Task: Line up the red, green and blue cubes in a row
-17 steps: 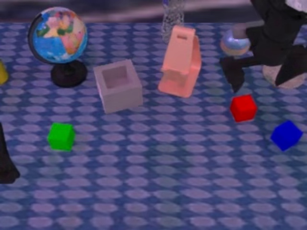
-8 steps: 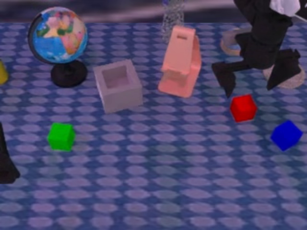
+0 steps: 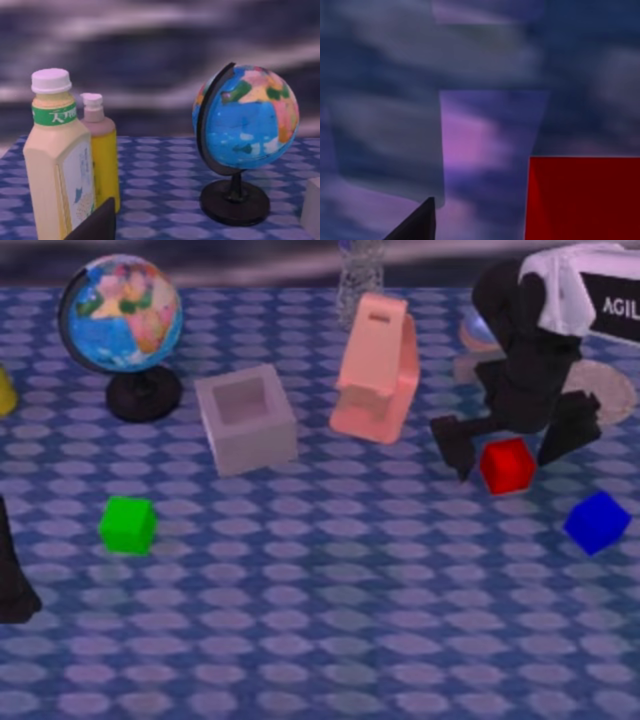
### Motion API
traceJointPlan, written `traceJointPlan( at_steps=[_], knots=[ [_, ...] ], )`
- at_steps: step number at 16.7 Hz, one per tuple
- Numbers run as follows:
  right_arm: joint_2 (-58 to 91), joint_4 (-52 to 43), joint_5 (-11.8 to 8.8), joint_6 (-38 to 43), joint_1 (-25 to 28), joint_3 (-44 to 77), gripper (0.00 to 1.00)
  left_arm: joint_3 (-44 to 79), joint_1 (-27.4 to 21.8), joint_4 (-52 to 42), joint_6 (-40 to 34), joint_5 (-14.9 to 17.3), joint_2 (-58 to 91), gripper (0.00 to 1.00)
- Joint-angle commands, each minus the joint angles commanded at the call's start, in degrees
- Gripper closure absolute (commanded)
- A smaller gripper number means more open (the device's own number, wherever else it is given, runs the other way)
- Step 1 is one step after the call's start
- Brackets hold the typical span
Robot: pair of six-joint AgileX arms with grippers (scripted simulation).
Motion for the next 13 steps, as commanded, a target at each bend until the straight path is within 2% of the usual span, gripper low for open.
traceJointPlan(
  at_steps=[6,13],
  knots=[
    [1.1,2.5,0.0,0.1,0.1,-2.0,0.0,0.0,0.0,0.0,0.0,0.0,0.0,0.0],
    [1.1,2.5,0.0,0.1,0.1,-2.0,0.53,0.0,0.0,0.0,0.0,0.0,0.0,0.0]
  ],
)
